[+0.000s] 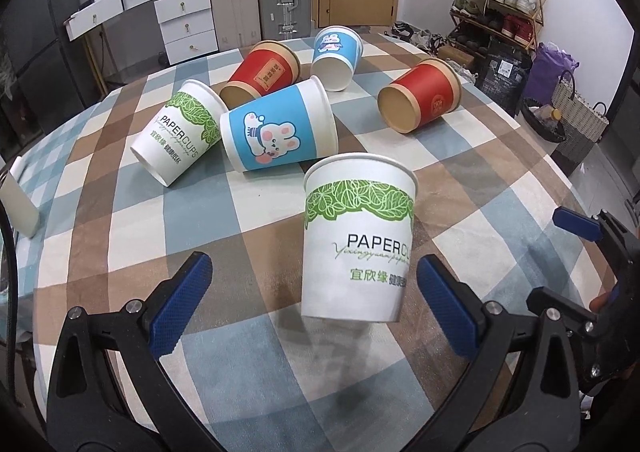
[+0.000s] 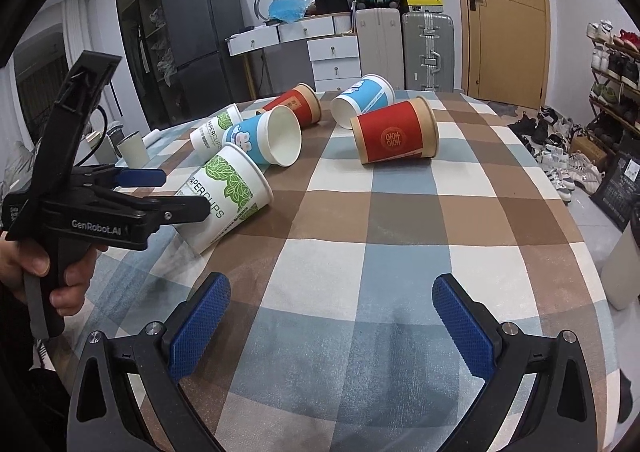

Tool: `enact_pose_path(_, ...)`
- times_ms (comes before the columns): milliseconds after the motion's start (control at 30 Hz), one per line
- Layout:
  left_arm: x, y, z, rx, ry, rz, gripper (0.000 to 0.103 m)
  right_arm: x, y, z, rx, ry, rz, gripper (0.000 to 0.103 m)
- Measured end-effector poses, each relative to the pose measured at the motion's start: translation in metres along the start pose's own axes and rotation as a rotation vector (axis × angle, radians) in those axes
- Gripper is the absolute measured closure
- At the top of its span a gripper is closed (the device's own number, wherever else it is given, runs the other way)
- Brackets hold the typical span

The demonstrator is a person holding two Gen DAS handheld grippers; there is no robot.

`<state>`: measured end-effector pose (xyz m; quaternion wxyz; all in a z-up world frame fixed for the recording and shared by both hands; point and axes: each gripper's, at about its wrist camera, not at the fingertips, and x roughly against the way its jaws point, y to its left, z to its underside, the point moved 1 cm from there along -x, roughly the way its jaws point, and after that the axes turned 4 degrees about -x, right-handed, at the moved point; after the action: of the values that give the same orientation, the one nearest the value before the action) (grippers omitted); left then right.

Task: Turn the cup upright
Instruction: 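Move the left gripper to the white leaf-band cup and close around it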

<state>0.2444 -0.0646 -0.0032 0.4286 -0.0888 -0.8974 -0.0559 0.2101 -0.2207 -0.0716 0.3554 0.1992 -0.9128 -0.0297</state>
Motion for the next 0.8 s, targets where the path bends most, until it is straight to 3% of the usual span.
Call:
enact_pose_path(67, -0.005, -0.001, -0.003, -0.004, 0.014, 0.007, 0.002, -0.001, 0.001, 0.000, 0.002, 0.005, 0.004, 0.000)
enact_pose_path(200, -0.015, -0.005, -0.008, -0.016, 0.043, 0.035, 0.014, -0.003, 0.002, -0.001, 0.006, 0.006, 0.008, 0.000)
enact_pose_path(267, -0.019, -0.007, -0.008, -0.018, 0.053, 0.049, 0.025, -0.003, 0.002, -0.001, 0.005, 0.005, 0.014, 0.000)
enact_pose_path(333, -0.021, -0.008, -0.009, -0.014, 0.062, 0.069, 0.043, -0.002, 0.001, -0.001, 0.002, 0.004, 0.015, 0.000)
enact_pose_path(467, -0.021, -0.008, -0.008, 0.004, 0.057, 0.101, 0.044, -0.001, 0.000, 0.000, -0.003, 0.000, 0.015, 0.000)
enact_pose_path(800, 0.000, 0.009, 0.007, 0.124, 0.030, 0.072, 0.044, 0.002, 0.005, -0.001, 0.005, -0.019, 0.008, 0.000)
